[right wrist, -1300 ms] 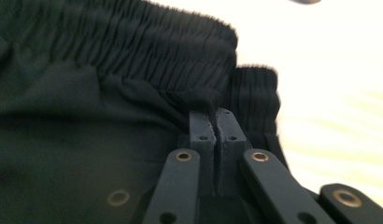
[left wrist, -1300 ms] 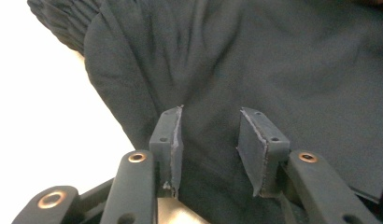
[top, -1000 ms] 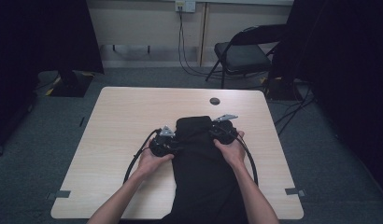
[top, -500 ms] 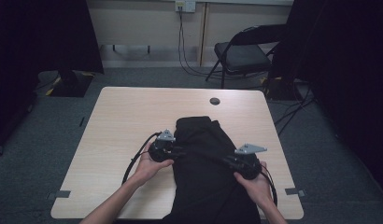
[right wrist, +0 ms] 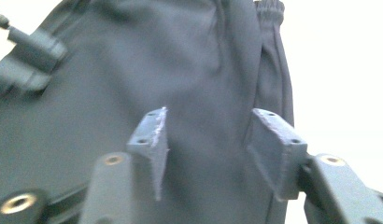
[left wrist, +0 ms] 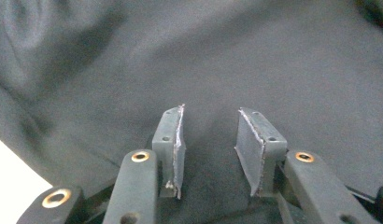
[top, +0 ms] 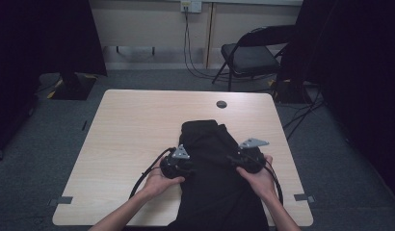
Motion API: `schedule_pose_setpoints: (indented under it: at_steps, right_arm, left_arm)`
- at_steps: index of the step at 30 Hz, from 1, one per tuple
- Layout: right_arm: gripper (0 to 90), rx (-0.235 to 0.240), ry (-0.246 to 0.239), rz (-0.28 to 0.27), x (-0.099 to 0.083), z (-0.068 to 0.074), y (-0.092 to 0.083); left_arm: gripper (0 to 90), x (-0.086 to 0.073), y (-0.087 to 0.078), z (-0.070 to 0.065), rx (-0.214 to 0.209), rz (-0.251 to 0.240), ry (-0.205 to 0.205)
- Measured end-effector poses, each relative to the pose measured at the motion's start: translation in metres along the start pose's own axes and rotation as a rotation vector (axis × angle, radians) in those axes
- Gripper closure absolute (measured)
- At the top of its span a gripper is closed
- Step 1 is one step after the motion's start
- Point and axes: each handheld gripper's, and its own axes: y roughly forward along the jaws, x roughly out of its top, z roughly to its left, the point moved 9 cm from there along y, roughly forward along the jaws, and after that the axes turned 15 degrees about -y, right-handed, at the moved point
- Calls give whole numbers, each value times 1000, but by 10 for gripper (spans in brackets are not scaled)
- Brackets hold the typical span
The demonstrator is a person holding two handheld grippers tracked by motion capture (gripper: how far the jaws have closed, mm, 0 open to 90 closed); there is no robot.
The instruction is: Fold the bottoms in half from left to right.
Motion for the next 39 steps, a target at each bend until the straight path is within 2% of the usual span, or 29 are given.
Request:
schedule_pose_setpoints:
  at_steps: [1,2,3,4,5,6,7,8,10,12,13,15,16,17,18,19,21,22,24,25,26,27,29,32,33,36,37,38,39]
  right_arm:
    - [469,5,19,-4,4,-5,10]
    - [488,11,42,-9,6,-9,19]
    - [488,11,42,-9,6,-9,19]
    - [482,18,48,12,5,-10,36]
    - [482,31,49,23,5,-8,42]
    - [482,23,37,56,2,-6,49]
    - [482,23,37,56,2,-6,49]
    - [476,16,28,81,-1,-5,53]
    - [484,49,71,57,-3,0,56]
    - [489,58,57,51,-6,7,50]
    - [494,61,49,64,-8,9,47]
    - [498,60,39,74,-10,11,43]
    - [490,40,14,107,-15,13,35]
    - [490,40,14,107,-15,13,35]
    - [479,40,-6,94,-14,16,30]
    - [466,45,-9,57,-10,24,15]
    - [461,49,-17,52,-7,28,9]
    - [444,61,-26,26,-1,33,-1]
    - [442,75,-24,26,-2,35,-3]
    - [430,78,-42,54,-10,39,-2]
    - [431,84,-44,65,-16,40,0]
    - [431,84,-44,65,-16,40,0]
    - [436,92,-42,98,-33,45,2]
    - [438,103,-26,85,-37,49,-1]
    - [438,120,-25,89,-40,54,-6]
    - [438,140,-24,81,-45,68,-16]
    - [438,154,-32,87,-46,74,-20]
    - [437,166,-36,95,-48,81,-25]
    - [438,183,-45,103,-50,88,-31]
  left_arm:
    - [616,-1,-1,0,-10,-9,-24]
    - [616,-1,-1,0,-10,-9,-24]
    - [616,-2,-2,-1,-8,-5,-15]
    - [616,-5,-4,-2,-10,7,-10]
    - [617,-7,-7,-3,-6,18,-2]
    - [619,-7,-7,-3,-6,18,-2]
    - [619,-9,-9,-3,0,24,10]
    - [621,-11,-11,-3,5,29,16]
    - [641,-13,-14,-1,6,25,4]
    - [648,-14,-16,1,3,29,1]
    - [649,-16,-18,2,23,30,24]
    - [663,-16,-18,4,23,29,22]
    - [665,-14,-17,5,22,24,7]
    - [671,-14,-17,5,22,24,7]
    - [671,-14,-17,5,27,21,9]
    - [671,-12,-16,7,37,23,5]
    - [671,-10,-15,9,47,22,6]
    - [671,-7,-13,12,65,16,4]
    - [671,-7,-12,12,71,14,4]
    - [635,-7,-12,11,68,10,-5]
    - [615,-9,-13,8,67,22,20]
    - [603,-9,-13,8,67,22,20]
    - [598,-12,-16,6,38,30,9]
    - [598,-14,-18,5,13,31,-8]
    - [597,-17,-20,1,-10,32,-17]
    - [597,-22,-23,-5,-15,56,-8]
    - [596,-29,-27,-13,-28,90,2]
    - [588,-29,-27,-13,-28,90,2]
    - [580,-36,-33,-19,-51,127,19]
